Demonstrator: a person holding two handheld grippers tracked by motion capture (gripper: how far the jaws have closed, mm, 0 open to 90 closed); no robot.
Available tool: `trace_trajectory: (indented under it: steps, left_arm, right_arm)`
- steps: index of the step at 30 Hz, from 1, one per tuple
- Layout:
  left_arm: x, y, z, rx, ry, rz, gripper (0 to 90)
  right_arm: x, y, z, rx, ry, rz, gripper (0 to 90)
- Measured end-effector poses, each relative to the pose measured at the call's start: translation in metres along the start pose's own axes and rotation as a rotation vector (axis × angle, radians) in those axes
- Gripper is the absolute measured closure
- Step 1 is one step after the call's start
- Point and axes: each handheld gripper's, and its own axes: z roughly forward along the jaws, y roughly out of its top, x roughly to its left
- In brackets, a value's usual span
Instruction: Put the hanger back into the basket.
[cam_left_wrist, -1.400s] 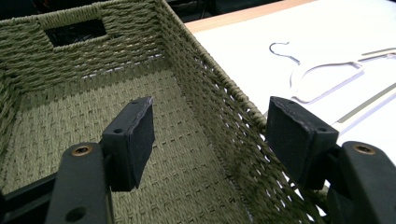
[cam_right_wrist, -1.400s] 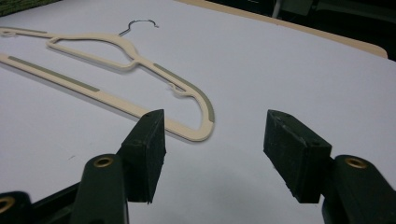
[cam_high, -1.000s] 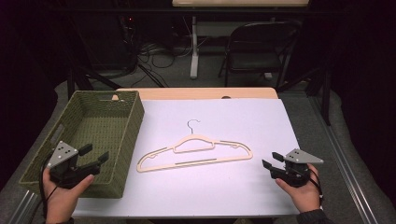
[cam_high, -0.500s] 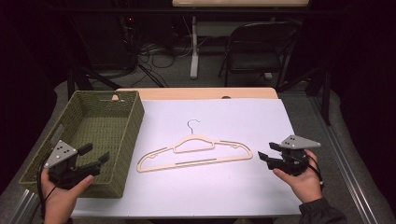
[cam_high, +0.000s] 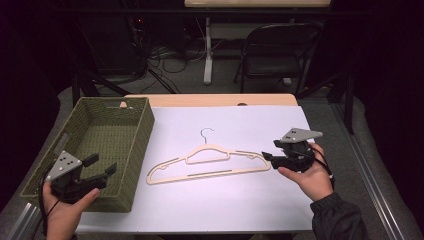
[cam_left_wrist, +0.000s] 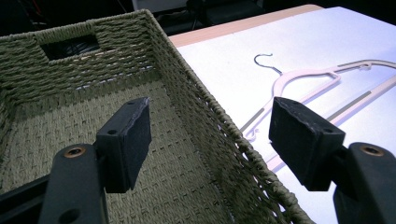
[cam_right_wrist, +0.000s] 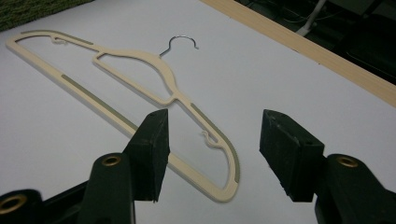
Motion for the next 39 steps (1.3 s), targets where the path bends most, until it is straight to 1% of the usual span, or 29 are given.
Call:
trace_trajectory:
  steps: [3,4,7,11,13,14,15,16,19,20,22,24,25,26,27,28,29,30,35,39]
  left_arm:
    - [0.000,0.000,0.000,0.003,-0.001,0.001,29.8]
    - [0.001,0.000,0.000,0.005,0.000,0.000,29.9]
    - [0.001,0.000,0.000,0.005,-0.001,0.000,29.9]
    - [0.000,0.000,0.002,0.004,-0.006,-0.003,29.9]
    - [0.000,0.000,0.002,0.010,-0.008,0.000,29.9]
    - [0.000,0.000,0.003,0.012,-0.009,0.003,29.9]
    - [-0.001,0.000,0.003,0.011,-0.010,0.000,29.9]
    - [-0.001,0.000,0.003,0.011,-0.012,0.002,29.9]
    - [-0.001,0.001,0.003,0.011,-0.012,0.004,29.9]
    - [-0.001,0.001,0.003,0.011,-0.012,0.004,29.9]
    - [0.000,0.000,0.003,0.013,-0.011,0.000,29.9]
    - [0.000,0.000,0.003,0.015,-0.010,-0.001,29.9]
    - [0.000,0.000,0.003,0.015,-0.010,-0.001,29.9]
    - [0.000,0.000,0.003,0.015,-0.009,0.001,29.9]
    - [0.000,0.000,0.003,0.016,-0.009,0.001,29.9]
    - [0.001,0.000,0.003,0.017,-0.010,0.002,29.9]
    - [0.001,0.000,0.003,0.017,-0.010,0.002,29.9]
    - [0.000,0.000,0.003,0.018,-0.009,0.001,29.9]
    - [0.000,0.000,0.003,0.018,-0.009,0.002,29.9]
    - [0.000,0.000,0.003,0.019,-0.010,0.001,29.9]
  right_arm:
    - [0.001,0.003,0.004,0.004,0.006,-0.007,42.3]
    - [0.002,0.006,0.007,0.018,0.013,-0.014,42.4]
    - [0.002,0.009,0.011,0.028,0.022,-0.020,42.5]
    - [0.006,0.020,0.020,0.045,0.041,-0.060,42.9]
    - [0.007,0.022,0.022,0.047,0.050,-0.067,43.2]
    - [0.009,0.025,0.025,0.053,0.058,-0.072,43.5]
    - [0.013,0.031,0.030,0.059,0.069,-0.086,43.5]
    - [0.016,0.034,0.034,0.054,0.075,-0.092,43.5]
    - [0.023,0.042,0.045,0.058,0.097,-0.097,43.5]
    - [0.026,0.046,0.047,0.075,0.098,-0.112,43.5]
    - [0.031,0.053,0.053,0.074,0.108,-0.124,44.2]
    - [0.035,0.059,0.060,0.061,0.127,-0.119,44.6]
    - [0.035,0.059,0.060,0.061,0.127,-0.119,44.6]
    - [0.040,0.066,0.065,0.074,0.136,-0.135,44.8]
    - [0.040,0.066,0.065,0.074,0.136,-0.135,44.8]
    - [0.045,0.073,0.070,0.071,0.147,-0.138,45.1]
    - [0.045,0.073,0.070,0.071,0.147,-0.138,45.1]
    - [0.049,0.079,0.076,0.073,0.156,-0.141,45.1]
    - [0.060,0.093,0.088,0.074,0.176,-0.166,45.1]
    - [0.065,0.100,0.093,0.077,0.176,-0.192,45.2]
